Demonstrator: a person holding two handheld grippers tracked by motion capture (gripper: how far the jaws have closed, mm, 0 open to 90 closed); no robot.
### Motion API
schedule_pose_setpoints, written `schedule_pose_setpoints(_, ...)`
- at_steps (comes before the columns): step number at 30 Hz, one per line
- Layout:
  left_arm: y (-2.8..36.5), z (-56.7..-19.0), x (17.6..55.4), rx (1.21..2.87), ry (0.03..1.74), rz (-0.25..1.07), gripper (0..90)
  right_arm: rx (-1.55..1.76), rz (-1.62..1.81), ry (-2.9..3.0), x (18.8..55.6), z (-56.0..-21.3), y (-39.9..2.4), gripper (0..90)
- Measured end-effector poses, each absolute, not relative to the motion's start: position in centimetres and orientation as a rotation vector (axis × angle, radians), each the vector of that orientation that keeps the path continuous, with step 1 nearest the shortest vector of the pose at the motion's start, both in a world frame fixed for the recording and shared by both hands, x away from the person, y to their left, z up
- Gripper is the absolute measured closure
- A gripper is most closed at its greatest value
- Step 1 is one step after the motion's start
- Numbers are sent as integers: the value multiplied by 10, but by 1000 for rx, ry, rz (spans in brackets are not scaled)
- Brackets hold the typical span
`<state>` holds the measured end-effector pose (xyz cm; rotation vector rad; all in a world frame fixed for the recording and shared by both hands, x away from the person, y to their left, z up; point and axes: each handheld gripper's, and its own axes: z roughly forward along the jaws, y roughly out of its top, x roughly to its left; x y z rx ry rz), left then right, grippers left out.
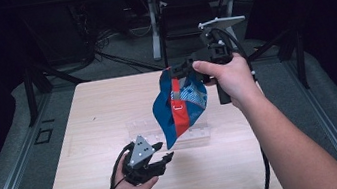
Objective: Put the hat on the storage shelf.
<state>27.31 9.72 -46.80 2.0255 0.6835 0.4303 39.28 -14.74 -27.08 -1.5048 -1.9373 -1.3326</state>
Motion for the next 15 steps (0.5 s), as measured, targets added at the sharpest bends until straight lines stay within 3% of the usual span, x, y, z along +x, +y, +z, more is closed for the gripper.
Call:
schedule_pose_setpoints(9,82,-467,287,2043,718,450,607,-1512,-1347,-1931,393,-270,-148,781)
schedule_pose_setpoints(15,84,-466,293,2055,745,484,702,-1507,-1354,-1928,393,-270,-147,781)
